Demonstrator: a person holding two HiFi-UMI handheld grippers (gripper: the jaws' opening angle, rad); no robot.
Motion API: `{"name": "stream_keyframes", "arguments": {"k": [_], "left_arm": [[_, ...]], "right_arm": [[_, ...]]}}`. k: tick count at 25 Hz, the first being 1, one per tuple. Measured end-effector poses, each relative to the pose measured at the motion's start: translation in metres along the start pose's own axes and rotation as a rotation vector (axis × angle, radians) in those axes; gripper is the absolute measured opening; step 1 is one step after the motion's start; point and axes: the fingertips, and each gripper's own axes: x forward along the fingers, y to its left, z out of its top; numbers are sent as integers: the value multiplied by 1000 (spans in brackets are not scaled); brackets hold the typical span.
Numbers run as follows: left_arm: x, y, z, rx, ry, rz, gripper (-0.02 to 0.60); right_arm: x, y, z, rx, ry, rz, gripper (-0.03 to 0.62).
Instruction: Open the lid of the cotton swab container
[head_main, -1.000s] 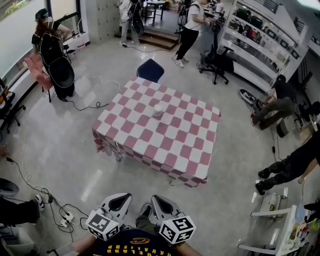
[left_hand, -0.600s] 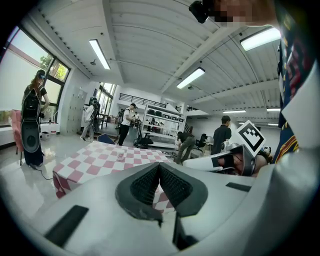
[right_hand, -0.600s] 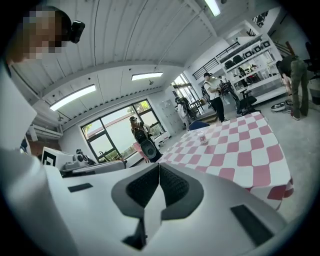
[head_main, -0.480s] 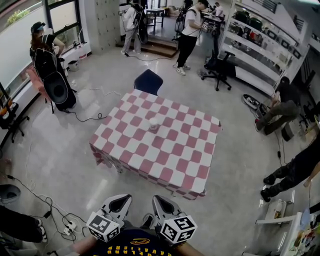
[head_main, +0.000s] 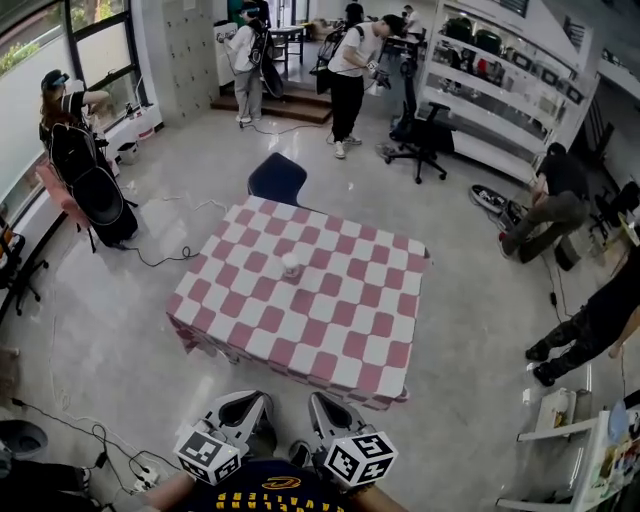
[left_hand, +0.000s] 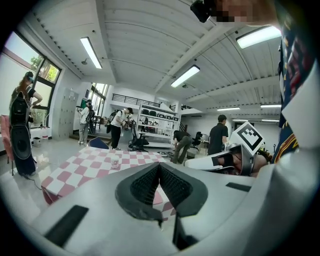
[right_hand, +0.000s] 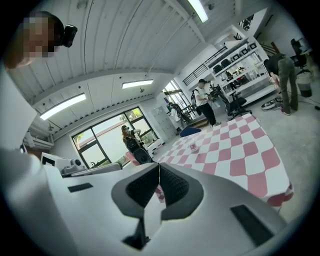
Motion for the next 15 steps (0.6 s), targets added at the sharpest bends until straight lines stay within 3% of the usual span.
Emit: {"name": "stream_keyframes", "arguments": {"k": [7,15], "left_arm": [[34,50,14,-30,-12,-39,3],[72,154,42,-48,-24,-33,3]], "right_arm": [[35,-22,24,16,-23,-77,11],[108,-42,55,28,-26,-147,11]]}}
